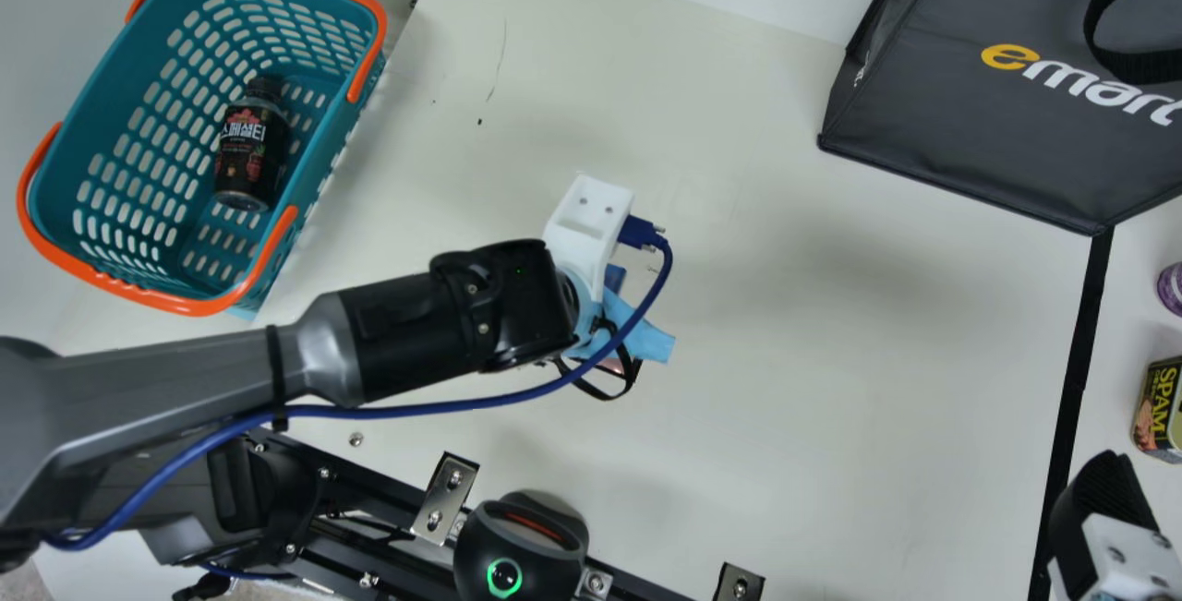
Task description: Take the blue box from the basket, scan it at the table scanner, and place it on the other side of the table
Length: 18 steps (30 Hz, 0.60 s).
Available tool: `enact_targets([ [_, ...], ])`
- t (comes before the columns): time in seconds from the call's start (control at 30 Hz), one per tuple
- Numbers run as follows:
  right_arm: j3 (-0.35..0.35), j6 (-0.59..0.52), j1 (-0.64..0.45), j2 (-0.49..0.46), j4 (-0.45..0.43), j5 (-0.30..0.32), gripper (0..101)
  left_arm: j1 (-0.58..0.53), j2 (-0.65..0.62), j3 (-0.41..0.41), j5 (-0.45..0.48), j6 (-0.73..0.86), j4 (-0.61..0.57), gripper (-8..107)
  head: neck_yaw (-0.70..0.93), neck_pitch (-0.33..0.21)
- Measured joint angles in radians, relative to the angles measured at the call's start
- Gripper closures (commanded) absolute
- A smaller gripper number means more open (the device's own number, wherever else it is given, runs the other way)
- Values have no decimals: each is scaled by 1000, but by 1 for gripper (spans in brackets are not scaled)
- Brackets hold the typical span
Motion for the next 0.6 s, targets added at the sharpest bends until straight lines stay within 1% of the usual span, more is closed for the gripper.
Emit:
enact_targets([
  [0.37,0,0,0,0,0,0,6,-25,45,57,-89,-13,-23,107,0,2],
  [0.6,0,0,0,0,0,0,6,-31,68,75,-117,-4,-40,107,0,2],
])
